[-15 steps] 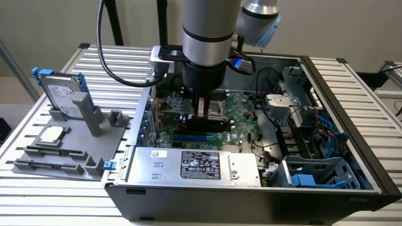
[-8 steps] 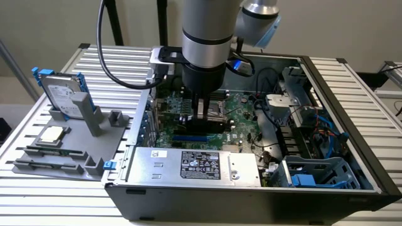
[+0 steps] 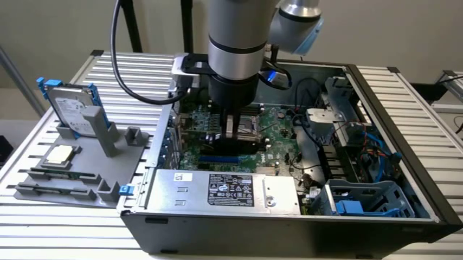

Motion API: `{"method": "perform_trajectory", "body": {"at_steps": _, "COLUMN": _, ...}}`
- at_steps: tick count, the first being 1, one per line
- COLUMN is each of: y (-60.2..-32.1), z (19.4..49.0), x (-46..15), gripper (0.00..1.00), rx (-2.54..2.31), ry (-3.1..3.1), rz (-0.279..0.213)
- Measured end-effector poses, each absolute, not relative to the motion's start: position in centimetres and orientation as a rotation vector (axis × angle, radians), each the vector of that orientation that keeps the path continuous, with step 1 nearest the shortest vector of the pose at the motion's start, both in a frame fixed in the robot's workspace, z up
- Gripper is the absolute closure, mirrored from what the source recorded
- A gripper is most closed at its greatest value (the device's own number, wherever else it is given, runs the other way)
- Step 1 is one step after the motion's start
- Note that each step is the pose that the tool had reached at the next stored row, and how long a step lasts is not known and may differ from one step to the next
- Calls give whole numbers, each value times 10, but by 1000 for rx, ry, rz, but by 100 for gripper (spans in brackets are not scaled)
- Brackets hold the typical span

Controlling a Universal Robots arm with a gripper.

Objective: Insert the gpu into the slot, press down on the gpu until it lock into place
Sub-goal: 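Insert the gpu into the slot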

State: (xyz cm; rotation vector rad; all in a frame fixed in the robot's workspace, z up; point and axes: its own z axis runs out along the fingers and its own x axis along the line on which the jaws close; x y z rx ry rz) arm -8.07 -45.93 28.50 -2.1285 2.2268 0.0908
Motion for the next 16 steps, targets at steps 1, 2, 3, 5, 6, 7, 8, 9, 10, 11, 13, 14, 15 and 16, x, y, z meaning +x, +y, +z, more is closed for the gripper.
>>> {"method": "perform_trajectory", "body": {"at_steps": 1, "y": -459, "z": 285, "x": -81, "gripper": 74, "rx": -2128, "ry": 2227, "rz": 91}}
{"method": "perform_trajectory", "body": {"at_steps": 2, "y": -459, "z": 284, "x": -81, "gripper": 74, "rx": -2128, "ry": 2227, "rz": 91}}
{"method": "perform_trajectory", "body": {"at_steps": 3, "y": -459, "z": 284, "x": -81, "gripper": 74, "rx": -2128, "ry": 2227, "rz": 91}}
{"method": "perform_trajectory", "body": {"at_steps": 5, "y": -460, "z": 283, "x": -82, "gripper": 74, "rx": -2128, "ry": 2227, "rz": 91}}
{"method": "perform_trajectory", "body": {"at_steps": 6, "y": -460, "z": 283, "x": -82, "gripper": 74, "rx": -2128, "ry": 2227, "rz": 91}}
{"method": "perform_trajectory", "body": {"at_steps": 7, "y": -460, "z": 282, "x": -83, "gripper": 74, "rx": -2128, "ry": 2227, "rz": 91}}
{"method": "perform_trajectory", "body": {"at_steps": 8, "y": -460, "z": 282, "x": -83, "gripper": 74, "rx": -2128, "ry": 2227, "rz": 91}}
{"method": "perform_trajectory", "body": {"at_steps": 9, "y": -460, "z": 281, "x": -83, "gripper": 74, "rx": -2128, "ry": 2227, "rz": 91}}
{"method": "perform_trajectory", "body": {"at_steps": 10, "y": -460, "z": 280, "x": -83, "gripper": 74, "rx": -2128, "ry": 2227, "rz": 91}}
{"method": "perform_trajectory", "body": {"at_steps": 11, "y": -460, "z": 279, "x": -83, "gripper": 74, "rx": -2128, "ry": 2227, "rz": 91}}
{"method": "perform_trajectory", "body": {"at_steps": 13, "y": -460, "z": 278, "x": -83, "gripper": 74, "rx": -2128, "ry": 2227, "rz": 91}}
{"method": "perform_trajectory", "body": {"at_steps": 14, "y": -460, "z": 277, "x": -83, "gripper": 74, "rx": -2129, "ry": 2227, "rz": 91}}
{"method": "perform_trajectory", "body": {"at_steps": 15, "y": -460, "z": 277, "x": -83, "gripper": 74, "rx": -2129, "ry": 2227, "rz": 91}}
{"method": "perform_trajectory", "body": {"at_steps": 16, "y": -460, "z": 276, "x": -83, "gripper": 74, "rx": -2129, "ry": 2227, "rz": 92}}
